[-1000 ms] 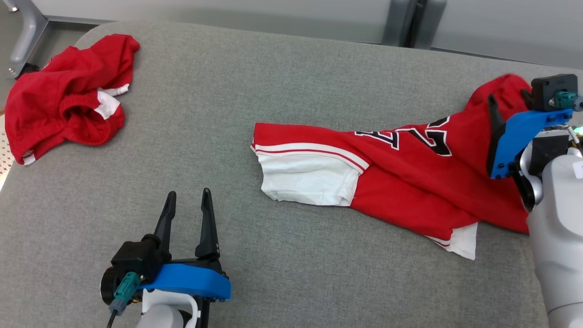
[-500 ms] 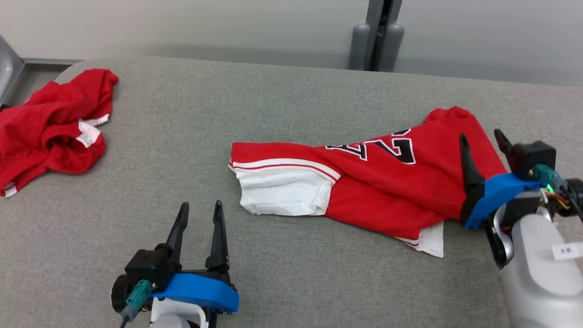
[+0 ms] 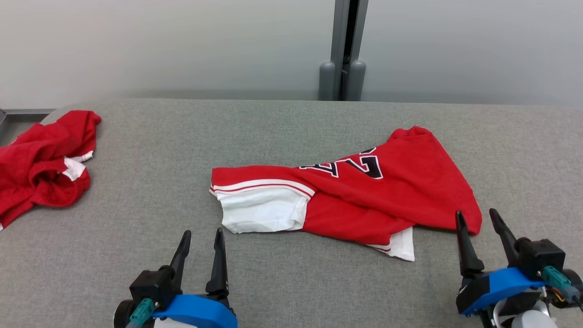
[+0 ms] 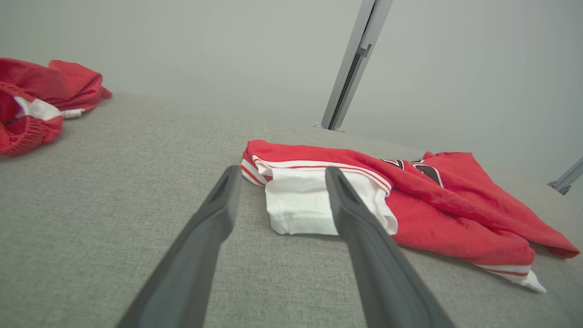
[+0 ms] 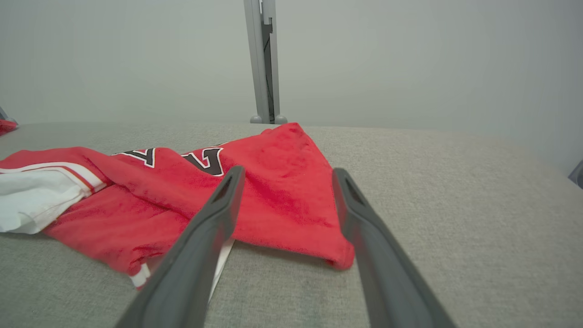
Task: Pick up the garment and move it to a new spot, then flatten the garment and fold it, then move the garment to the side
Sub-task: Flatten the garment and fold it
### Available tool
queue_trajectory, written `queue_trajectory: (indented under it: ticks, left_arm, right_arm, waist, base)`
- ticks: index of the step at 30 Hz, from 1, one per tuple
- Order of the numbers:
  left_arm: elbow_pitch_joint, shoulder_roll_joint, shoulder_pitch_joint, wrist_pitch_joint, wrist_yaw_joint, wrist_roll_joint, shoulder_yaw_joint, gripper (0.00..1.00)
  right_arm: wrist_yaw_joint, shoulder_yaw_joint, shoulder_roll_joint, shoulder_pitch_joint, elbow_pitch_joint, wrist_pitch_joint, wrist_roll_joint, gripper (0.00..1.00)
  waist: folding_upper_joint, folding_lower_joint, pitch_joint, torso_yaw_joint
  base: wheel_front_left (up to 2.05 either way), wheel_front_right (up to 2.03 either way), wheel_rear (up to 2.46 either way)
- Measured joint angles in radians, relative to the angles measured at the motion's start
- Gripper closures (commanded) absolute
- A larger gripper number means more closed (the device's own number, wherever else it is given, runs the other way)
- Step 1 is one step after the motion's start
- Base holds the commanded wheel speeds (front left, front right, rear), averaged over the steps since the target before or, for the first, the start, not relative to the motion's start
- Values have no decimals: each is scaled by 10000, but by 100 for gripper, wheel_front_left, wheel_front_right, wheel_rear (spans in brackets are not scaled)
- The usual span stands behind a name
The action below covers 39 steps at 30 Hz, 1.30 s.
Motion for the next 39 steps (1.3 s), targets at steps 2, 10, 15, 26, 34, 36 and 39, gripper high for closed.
queue_trajectory:
  ticks: [2, 10, 15, 26, 34, 36, 39]
  left_arm:
    - [67, 12, 101, 2, 0, -63, 4, 0]
    - [113, 48, 264, 0, 38, -155, 38, 0]
    - [88, 88, 263, -4, 81, -153, 19, 0]
    - [35, 194, 237, 44, 136, -155, -40, 0]
    - [732, 313, -694, 851, -13, -221, -186, 0]
    - [1126, 265, -1055, 1072, -98, -401, -132, 0]
    - [1806, 165, -1467, 1335, -199, -692, -38, 0]
  right_arm:
    - [0, 140, 8, 317, -295, 21, 163, 0]
    - [-2, 483, 15, 841, -863, 207, 364, 0]
    - [-2, 510, 17, 886, -934, 278, 364, 0]
    - [0, 500, 17, 886, -978, 316, 345, 0]
    - [0, 621, 17, 709, -1099, 364, 305, 0]
    - [0, 700, 17, 606, -1139, 372, 282, 0]
    - [-2, 790, 19, 440, -1179, 374, 267, 0]
  waist:
    - [0, -1, -91, -54]
    - [0, -1, -291, -202]
    - [0, -1, -283, -212]
    - [0, 0, -162, -205]
    - [0, 1, 403, -379]
    - [0, 1, 584, -466]
    - [0, 1, 836, -625]
  base:
    - [0, 0, 0]
    - [0, 0, 0]
    - [0, 0, 0]
    - [0, 0, 0]
    - [0, 0, 0]
    - [0, 0, 0]
    - [0, 0, 0]
